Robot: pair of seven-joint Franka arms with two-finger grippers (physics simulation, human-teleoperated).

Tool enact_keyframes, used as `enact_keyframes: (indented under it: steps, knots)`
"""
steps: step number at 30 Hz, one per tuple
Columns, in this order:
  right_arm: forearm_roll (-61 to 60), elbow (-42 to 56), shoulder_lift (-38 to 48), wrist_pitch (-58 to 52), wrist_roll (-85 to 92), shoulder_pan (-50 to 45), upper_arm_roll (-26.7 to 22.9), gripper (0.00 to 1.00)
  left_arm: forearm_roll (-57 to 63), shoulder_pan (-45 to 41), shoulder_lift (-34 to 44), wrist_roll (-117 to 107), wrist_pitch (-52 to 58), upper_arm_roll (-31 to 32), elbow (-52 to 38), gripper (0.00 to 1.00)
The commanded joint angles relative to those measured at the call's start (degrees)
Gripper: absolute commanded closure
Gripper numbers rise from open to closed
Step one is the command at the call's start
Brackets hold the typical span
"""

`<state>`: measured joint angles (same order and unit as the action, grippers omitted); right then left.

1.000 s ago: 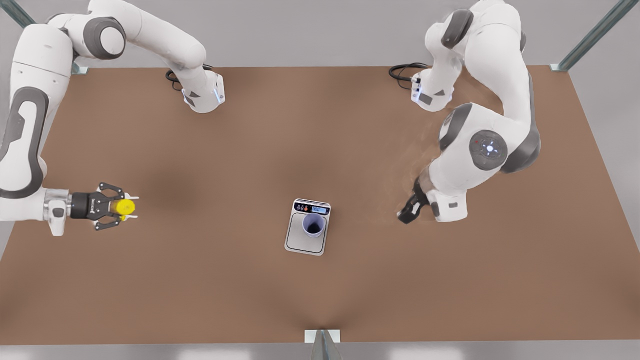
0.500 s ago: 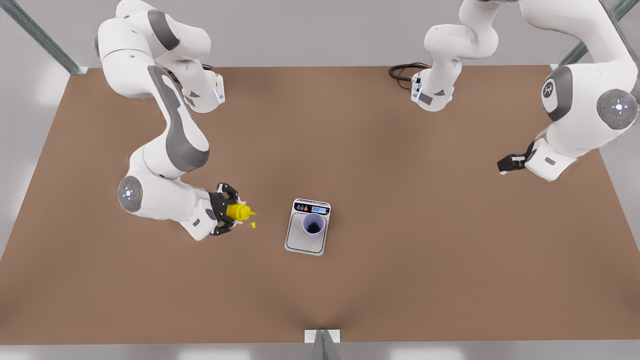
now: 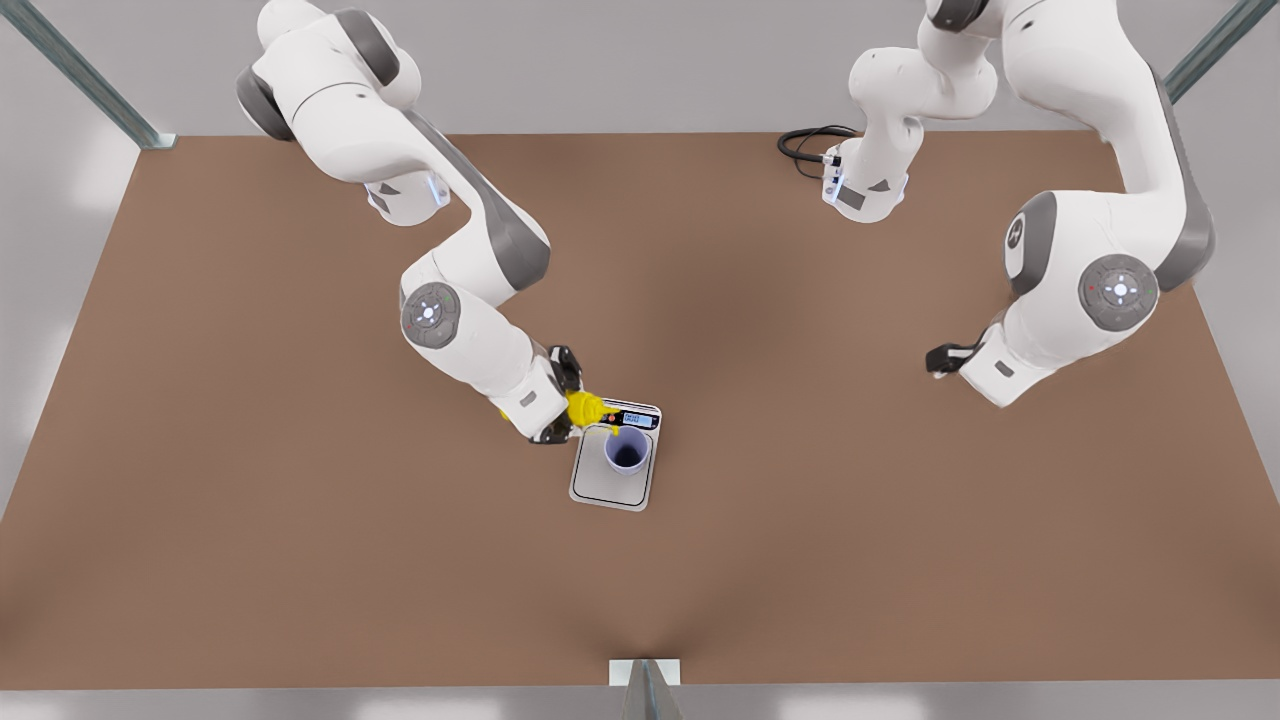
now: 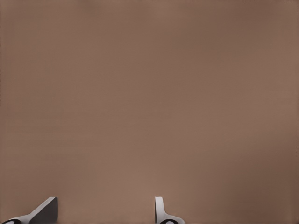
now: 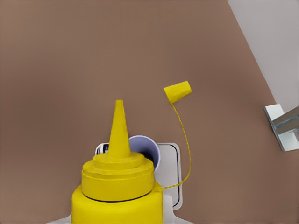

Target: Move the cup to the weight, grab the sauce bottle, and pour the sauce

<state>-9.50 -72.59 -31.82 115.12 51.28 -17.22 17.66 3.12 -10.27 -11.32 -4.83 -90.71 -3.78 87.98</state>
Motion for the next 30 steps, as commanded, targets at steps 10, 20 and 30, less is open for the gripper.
enact_keyframes:
  steps: [10, 20, 30]
  knots:
    - [3.70, 0.26, -0.52, 0.02, -5.93, 0.00, -0.34, 0.50, -0.05, 0.16, 0.95, 0.17, 1.06, 0.09, -1.23, 0.00]
    - [-15.98, -0.27, -0.17, -12.11, 22.71, 20.21, 0.18, 0.50, 0.04, 0.25, 0.77, 0.08, 1.06, 0.09, -1.23, 0.00]
    - [-39.27, -2.47, -9.66, -18.88, 49.79, 29.88, 0.10, 0.50, -0.05, 0.34, -0.11, 0.08, 1.06, 0.35, -1.23, 0.00]
